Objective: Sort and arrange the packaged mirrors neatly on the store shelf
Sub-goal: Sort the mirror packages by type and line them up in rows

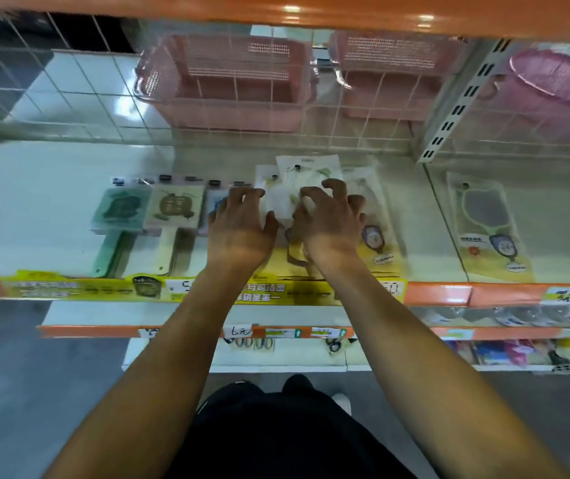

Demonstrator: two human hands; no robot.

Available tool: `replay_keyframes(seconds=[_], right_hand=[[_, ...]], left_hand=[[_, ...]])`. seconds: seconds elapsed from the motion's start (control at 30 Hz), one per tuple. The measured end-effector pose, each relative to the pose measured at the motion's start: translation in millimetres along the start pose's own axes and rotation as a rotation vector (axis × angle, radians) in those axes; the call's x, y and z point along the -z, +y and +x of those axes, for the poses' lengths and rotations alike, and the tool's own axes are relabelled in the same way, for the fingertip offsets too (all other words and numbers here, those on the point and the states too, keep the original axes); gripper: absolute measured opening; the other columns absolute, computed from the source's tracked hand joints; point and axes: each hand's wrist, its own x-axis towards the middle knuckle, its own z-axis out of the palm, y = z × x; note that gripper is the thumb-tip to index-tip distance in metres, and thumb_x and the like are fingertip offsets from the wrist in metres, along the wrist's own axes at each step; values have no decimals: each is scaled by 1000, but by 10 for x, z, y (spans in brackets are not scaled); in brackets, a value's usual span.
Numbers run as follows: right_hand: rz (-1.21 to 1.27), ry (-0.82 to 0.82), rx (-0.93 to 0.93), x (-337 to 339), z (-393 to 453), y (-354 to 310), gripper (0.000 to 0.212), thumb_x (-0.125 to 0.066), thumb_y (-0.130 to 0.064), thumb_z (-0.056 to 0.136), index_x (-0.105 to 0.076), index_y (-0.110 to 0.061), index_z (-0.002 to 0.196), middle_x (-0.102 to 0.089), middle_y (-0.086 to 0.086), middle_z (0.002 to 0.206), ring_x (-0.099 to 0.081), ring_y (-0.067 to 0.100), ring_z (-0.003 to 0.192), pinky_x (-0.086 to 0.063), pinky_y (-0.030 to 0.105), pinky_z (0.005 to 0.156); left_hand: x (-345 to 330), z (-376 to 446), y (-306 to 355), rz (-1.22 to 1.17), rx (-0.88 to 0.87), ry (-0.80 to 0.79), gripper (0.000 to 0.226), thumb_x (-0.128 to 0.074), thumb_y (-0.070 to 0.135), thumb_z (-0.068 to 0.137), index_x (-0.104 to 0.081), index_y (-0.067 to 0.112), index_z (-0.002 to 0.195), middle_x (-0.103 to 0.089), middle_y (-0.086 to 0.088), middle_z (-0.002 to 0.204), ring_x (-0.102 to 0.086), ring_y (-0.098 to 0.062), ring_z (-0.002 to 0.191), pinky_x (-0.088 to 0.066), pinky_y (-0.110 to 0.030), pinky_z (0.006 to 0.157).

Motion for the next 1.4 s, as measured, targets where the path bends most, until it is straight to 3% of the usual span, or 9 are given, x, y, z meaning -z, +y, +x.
replay_keyframes(seconds=[0.17,0.27,0.43,0.67,0.8,1.07,1.4], right_hand=[[1,38,-33,-219,-94,-243,26,-57,-42,89,-65,-37,113,-40,-7,143,-35,35,121,-37,45,96],[-30,67,-42,-302,-155,-327,28,-58,-43,89,-64,-38,116,-39,-5,143,-34,37,124,-39,48,98],[-157,-2,-71,-363,-171,-381,46,-50,-54,92,-50,-37,134,-32,1,149,-28,39,131,-33,47,102],[-186,-64,-19,-377,-250,-330,63,-40,-66,91,-31,-38,146,-19,4,157,-14,38,143,-23,52,111],[-174,-75,9,-367,-259,-328,62,-39,-68,91,-33,-39,145,-15,2,160,-5,35,148,-16,51,116],[-146,-130,161,-392,-182,-279,56,-45,-56,91,-37,-39,144,-15,-1,162,-2,31,150,-12,45,121],[-160,-88,104,-491,-158,-276,58,-42,-61,92,-35,-38,145,-15,1,162,-3,35,149,-13,47,120]], left_hand=[[127,44,-245,-25,23,-80,41,-53,33,90,-50,19,128,-46,-6,138,-48,-31,123,-41,-47,99],[176,26,-342,-53,16,-86,41,-52,34,88,-50,19,126,-46,-6,136,-50,-32,120,-41,-49,99],[206,15,-434,-40,0,-101,36,-53,33,89,-51,17,121,-47,-8,129,-53,-34,112,-41,-48,96],[210,9,-372,-55,11,-125,39,-51,35,91,-50,18,126,-45,-7,133,-50,-33,118,-38,-51,100],[207,4,-352,-51,17,-138,41,-51,36,92,-49,18,129,-44,-7,136,-47,-33,122,-35,-51,102],[190,66,-343,-21,-25,-111,40,-51,34,92,-48,19,128,-44,-6,136,-46,-30,125,-36,-48,101],[210,122,-372,-45,-40,-119,41,-53,34,91,-49,19,128,-46,-6,135,-48,-30,123,-37,-50,101]])
